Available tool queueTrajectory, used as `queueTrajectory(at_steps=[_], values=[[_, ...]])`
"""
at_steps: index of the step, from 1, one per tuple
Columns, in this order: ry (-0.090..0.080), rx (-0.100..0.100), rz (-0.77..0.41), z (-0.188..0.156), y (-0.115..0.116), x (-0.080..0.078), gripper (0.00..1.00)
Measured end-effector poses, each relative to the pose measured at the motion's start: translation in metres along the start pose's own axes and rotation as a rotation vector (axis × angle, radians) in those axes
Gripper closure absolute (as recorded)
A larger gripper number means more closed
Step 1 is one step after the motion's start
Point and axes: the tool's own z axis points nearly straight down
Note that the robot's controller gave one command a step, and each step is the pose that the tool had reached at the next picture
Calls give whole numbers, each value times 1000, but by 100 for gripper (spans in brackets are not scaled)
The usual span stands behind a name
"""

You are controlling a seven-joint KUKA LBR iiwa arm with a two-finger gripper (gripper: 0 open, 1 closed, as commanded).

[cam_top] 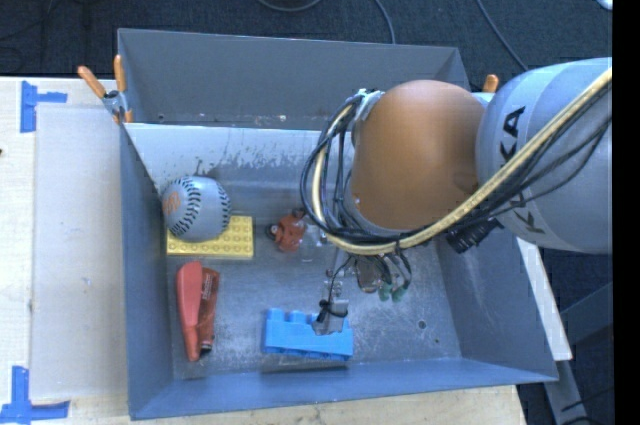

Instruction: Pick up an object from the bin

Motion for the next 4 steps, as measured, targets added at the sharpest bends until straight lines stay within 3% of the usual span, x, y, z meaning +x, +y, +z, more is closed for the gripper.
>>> queueTrajectory(at_steps=[1,2,3,4], values=[[-8,-1,4,-4,-1,-2,0],[-11,-2,-48,38,-10,-4,0],[-1,-1,41,73,-19,1,0],[-4,-2,260,92,-20,4,0]])
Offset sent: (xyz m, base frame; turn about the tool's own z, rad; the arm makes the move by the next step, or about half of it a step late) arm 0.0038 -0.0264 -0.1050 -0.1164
